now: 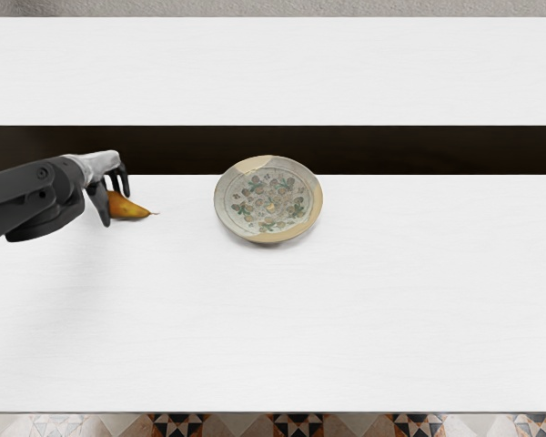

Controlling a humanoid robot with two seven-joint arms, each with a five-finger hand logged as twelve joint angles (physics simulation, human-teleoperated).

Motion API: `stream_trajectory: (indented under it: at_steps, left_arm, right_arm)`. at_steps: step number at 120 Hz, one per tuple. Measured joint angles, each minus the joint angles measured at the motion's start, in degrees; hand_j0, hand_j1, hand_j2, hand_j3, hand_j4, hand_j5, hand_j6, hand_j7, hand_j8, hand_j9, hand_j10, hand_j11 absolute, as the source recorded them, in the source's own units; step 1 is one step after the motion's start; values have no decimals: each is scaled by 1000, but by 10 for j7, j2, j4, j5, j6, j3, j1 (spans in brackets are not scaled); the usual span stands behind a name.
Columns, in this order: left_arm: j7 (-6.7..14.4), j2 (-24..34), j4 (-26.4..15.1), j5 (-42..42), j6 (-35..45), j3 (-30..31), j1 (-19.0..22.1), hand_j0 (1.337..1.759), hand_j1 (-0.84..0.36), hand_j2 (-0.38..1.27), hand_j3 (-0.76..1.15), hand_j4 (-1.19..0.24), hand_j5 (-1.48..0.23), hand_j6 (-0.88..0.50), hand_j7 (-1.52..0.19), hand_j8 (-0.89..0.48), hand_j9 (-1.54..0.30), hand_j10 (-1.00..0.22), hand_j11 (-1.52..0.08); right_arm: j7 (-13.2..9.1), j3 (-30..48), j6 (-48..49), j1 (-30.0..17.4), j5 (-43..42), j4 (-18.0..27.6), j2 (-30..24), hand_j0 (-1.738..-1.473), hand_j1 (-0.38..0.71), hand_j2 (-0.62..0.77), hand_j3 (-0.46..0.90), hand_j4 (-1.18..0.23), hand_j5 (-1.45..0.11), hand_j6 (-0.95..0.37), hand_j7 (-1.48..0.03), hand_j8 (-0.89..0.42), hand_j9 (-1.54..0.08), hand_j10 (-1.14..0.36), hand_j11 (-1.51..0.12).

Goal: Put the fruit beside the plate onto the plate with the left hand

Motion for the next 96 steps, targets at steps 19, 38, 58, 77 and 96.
stream_trajectory:
  at_steps: [19, 38, 58, 77, 96]
  left_arm:
    - [0, 7, 0, -37, -19, -3, -14, 1656, -337, 577, 0, -741, -970, -497, -967, -551, -986, -737, -989]
    - [0, 11, 0, -75, -39, -5, -32, 1656, -361, 621, 0, -735, -988, -488, -980, -536, -994, -745, -996]
    - [0, 14, 1, -116, -60, -6, -56, 1655, -356, 655, 0, -749, -997, -507, -999, -570, -1006, -753, -1007]
    - [1, 12, 2, -158, -77, -6, -80, 1655, -394, 726, 0, -749, -1041, -478, -1028, -540, -1019, -764, -1019]
    - [0, 9, 3, -196, -89, -6, -98, 1654, -406, 748, 0, -765, -1069, -467, -1051, -518, -1041, -781, -1041]
  right_arm:
    - [0, 0, 0, 0, 0, 0, 0, -1658, -310, -7, 0, -33, -43, -33, -43, -33, -43, -33, -43]
    - [0, 0, 0, 0, 0, 0, 0, -1658, -310, -7, 0, -33, -43, -33, -43, -33, -43, -33, -43]
    - [0, 0, 0, 0, 0, 0, 0, -1658, -310, -7, 0, -33, -43, -33, -43, -33, -43, -33, -43]
    - [0, 0, 0, 0, 0, 0, 0, -1658, -310, -7, 0, -33, -43, -33, -43, -33, -43, -33, -43]
    - [0, 0, 0, 0, 0, 0, 0, -1658, -310, -7, 0, -33, -43, -33, -43, -33, -43, -33, -43]
